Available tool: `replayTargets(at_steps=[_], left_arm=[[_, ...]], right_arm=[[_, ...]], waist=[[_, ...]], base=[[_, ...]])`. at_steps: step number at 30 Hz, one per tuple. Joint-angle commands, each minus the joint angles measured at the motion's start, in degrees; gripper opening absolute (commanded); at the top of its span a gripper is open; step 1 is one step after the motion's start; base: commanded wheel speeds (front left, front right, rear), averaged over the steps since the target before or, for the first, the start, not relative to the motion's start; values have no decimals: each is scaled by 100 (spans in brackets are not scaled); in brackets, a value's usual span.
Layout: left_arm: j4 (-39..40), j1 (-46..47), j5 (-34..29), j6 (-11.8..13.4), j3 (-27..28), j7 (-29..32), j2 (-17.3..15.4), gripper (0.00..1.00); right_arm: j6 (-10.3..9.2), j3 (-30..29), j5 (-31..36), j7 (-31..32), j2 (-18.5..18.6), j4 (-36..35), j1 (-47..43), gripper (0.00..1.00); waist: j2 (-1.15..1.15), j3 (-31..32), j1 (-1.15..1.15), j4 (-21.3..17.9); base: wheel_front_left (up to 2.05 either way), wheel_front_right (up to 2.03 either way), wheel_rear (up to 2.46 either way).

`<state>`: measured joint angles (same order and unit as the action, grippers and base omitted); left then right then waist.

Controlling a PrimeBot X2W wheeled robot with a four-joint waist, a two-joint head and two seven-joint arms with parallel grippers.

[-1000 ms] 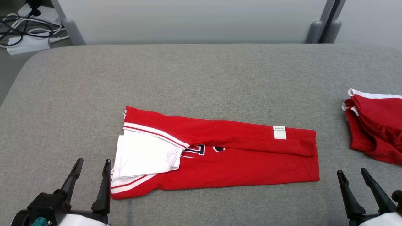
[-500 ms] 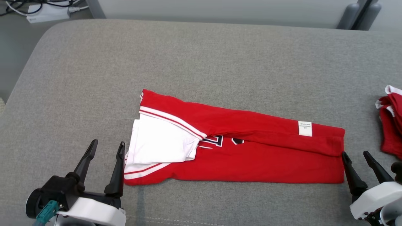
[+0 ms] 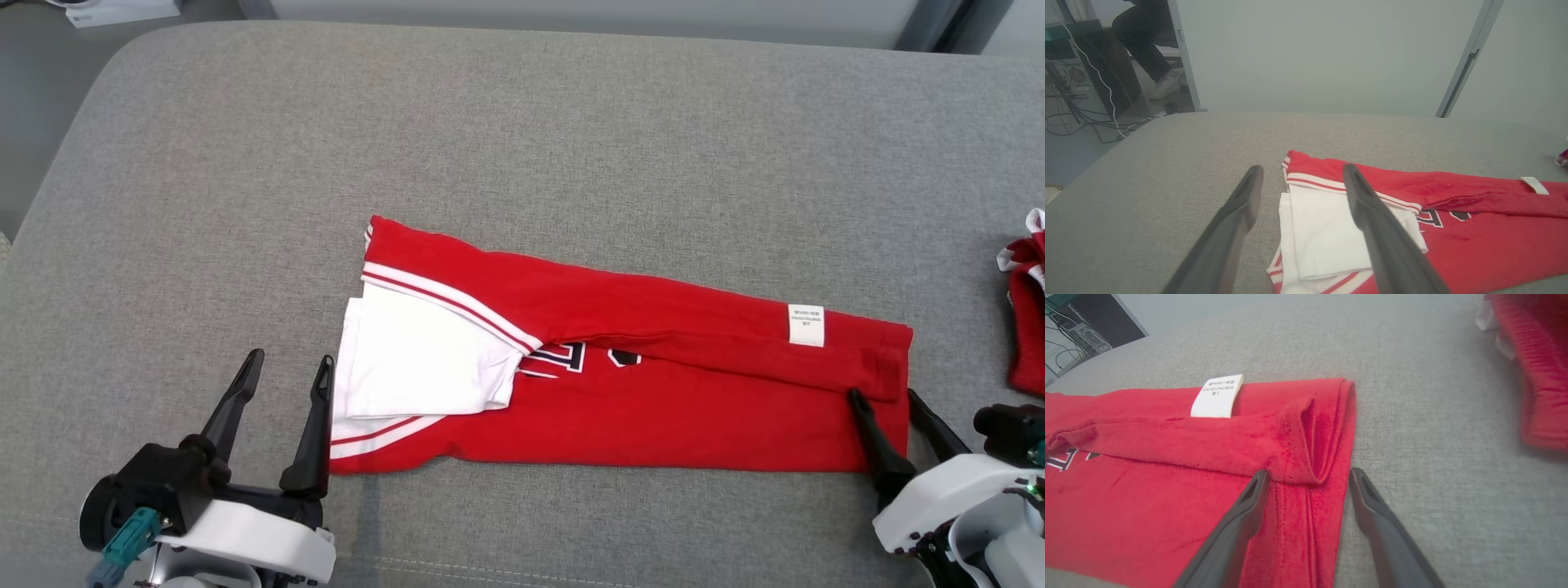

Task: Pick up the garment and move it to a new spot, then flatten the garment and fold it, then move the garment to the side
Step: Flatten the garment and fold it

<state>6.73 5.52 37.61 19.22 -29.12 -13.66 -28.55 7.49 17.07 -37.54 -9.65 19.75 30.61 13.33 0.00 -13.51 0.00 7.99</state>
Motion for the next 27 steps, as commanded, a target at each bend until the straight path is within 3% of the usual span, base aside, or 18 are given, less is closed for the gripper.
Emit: replayTargets(at_steps=[1,3,5,7,8,16,27], left_arm=[[89,324,-66,-8,249,-63,-158,100],[64,335,-65,-23,264,-70,-152,100],[38,342,-71,-30,278,-77,-147,100],[21,346,-75,-43,287,-83,-135,100],[12,342,-66,-53,288,-85,-126,100],[-82,319,-78,-94,310,-102,-85,100],[-75,249,-96,-111,350,-114,-83,100]], right_arm=[[0,176,-81,-59,55,-33,63,100],[0,300,-190,-105,76,21,152,100],[0,423,-310,-134,83,81,228,62],[0,534,-445,-169,99,137,282,31],[0,588,-493,-198,121,159,308,0],[0,701,-1061,-403,310,285,261,0],[0,32,-1226,-526,850,244,0,0]], waist=[[0,-6,0,-12],[0,-19,0,-24],[0,-22,0,-34],[0,-17,0,-42],[0,-19,0,-46],[0,30,0,-83],[0,95,0,-231]], base=[[0,0,0],[0,0,0],[0,0,0],[0,0,0],[0,0,0],[0,0,0],[0,0,0]])
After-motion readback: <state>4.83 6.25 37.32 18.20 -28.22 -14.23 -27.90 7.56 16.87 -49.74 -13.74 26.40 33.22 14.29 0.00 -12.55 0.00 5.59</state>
